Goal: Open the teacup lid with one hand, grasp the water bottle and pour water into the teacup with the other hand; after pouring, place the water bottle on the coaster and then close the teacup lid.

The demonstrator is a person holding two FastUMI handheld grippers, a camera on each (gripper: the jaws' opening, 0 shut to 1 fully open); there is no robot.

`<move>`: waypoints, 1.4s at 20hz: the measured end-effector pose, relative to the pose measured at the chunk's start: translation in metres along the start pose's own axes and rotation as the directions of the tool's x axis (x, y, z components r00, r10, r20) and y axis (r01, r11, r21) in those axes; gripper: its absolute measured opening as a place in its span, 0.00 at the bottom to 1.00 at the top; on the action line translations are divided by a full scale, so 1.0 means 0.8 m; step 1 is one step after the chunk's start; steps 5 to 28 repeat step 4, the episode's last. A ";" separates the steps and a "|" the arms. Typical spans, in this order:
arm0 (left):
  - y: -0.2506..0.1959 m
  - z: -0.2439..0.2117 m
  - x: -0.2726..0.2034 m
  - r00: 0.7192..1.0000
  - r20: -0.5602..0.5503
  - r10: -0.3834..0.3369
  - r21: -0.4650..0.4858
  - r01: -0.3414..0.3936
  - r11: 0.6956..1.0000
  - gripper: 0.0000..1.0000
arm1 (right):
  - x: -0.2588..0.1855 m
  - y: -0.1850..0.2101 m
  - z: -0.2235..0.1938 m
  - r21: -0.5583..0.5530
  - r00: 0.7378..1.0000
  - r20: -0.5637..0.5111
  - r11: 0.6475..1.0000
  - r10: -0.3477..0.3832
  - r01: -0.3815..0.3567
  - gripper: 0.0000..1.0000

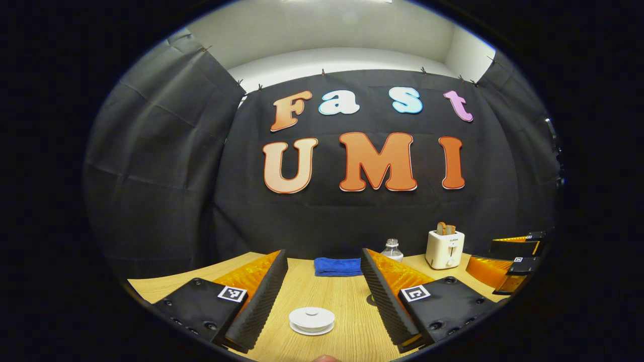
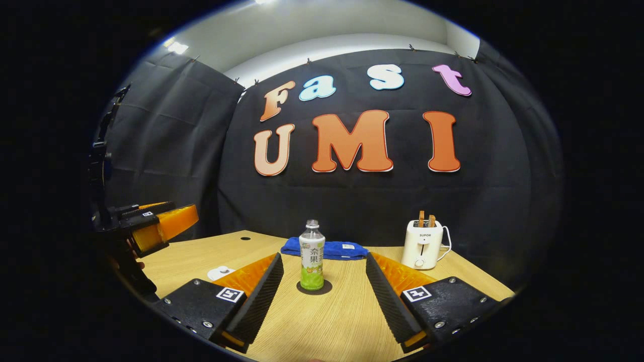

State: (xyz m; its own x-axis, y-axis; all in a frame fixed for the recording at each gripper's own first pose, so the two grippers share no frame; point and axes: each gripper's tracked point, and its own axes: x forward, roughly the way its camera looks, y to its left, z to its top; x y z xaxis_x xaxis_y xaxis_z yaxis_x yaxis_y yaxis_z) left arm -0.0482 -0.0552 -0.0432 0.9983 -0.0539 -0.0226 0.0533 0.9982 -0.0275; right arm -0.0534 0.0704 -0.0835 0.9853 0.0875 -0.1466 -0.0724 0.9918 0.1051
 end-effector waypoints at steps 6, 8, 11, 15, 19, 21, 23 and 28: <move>0.012 0.012 0.001 0.999 0.035 0.034 -0.003 -0.034 0.999 0.94 | 0.006 0.007 0.002 0.011 1.000 0.007 1.000 0.010 -0.010 0.99; 0.012 0.012 0.001 0.999 0.035 0.034 -0.003 -0.034 0.999 0.94 | 0.006 0.007 0.002 0.011 1.000 0.007 1.000 0.010 -0.010 0.99; 0.012 0.012 0.001 0.999 0.035 0.034 -0.003 -0.034 0.999 0.94 | 0.006 0.007 0.002 0.011 1.000 0.007 1.000 0.010 -0.010 0.99; 0.012 0.012 0.001 0.999 0.035 0.034 -0.003 -0.034 0.999 0.94 | 0.006 0.007 0.002 0.011 1.000 0.007 1.000 0.010 -0.010 0.99; 0.012 0.012 0.001 0.999 0.035 0.034 -0.003 -0.034 0.999 0.94 | 0.006 0.007 0.002 0.011 1.000 0.007 1.000 0.010 -0.010 0.99; 0.012 0.012 0.001 0.999 0.035 0.034 -0.003 -0.034 0.999 0.94 | 0.006 0.007 0.002 0.011 1.000 0.007 1.000 0.010 -0.010 0.99; 0.012 0.012 0.001 0.999 0.035 0.034 -0.003 -0.034 0.999 0.94 | 0.006 0.007 0.002 0.011 1.000 0.007 1.000 0.010 -0.010 0.99; 0.012 0.012 0.001 0.999 0.035 0.034 -0.003 -0.034 0.999 0.94 | 0.006 0.007 0.002 0.011 1.000 0.007 1.000 0.010 -0.010 0.99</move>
